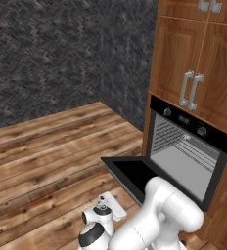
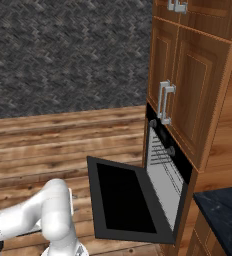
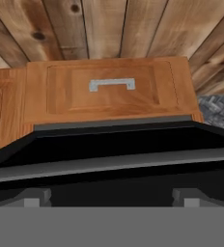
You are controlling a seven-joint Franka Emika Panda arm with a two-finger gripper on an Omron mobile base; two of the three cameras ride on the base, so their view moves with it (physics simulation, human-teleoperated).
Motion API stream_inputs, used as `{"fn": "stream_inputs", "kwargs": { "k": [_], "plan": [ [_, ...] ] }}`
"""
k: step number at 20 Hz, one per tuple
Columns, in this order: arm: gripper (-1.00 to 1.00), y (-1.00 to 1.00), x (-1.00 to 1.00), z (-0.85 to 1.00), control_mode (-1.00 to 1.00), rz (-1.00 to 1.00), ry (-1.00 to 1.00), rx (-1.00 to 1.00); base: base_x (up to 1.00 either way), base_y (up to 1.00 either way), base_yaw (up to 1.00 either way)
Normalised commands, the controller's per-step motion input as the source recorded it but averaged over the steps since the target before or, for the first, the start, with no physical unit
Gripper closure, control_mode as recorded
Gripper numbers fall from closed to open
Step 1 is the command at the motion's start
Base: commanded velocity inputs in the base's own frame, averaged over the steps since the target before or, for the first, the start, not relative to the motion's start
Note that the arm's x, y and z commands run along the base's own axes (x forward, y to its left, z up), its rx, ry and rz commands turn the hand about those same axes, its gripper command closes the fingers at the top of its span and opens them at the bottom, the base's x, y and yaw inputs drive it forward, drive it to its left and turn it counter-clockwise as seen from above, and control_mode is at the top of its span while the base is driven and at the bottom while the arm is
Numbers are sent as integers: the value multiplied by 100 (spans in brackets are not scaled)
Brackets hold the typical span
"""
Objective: Place the fish on the rack of the oven, and slide the rack back inside. Close the oven door.
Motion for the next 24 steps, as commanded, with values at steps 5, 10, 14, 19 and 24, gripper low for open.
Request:
{"fn": "stream_inputs", "kwargs": {
  "k": [5, 10, 14, 19, 24],
  "plan": [
    [-100, 0, 88, -65, -100, -15, 0, -13, 0, 0, 0],
    [-100, -7, 63, -89, -100, -15, 0, -14, 0, 0, 0],
    [-100, -28, 49, -100, -100, -16, 0, -17, 0, 0, 0],
    [-100, -31, 47, -100, -100, -18, 0, -19, 0, 0, 0],
    [-100, -31, 40, -100, -100, -19, 0, -20, 0, 0, 0]
  ]
}}
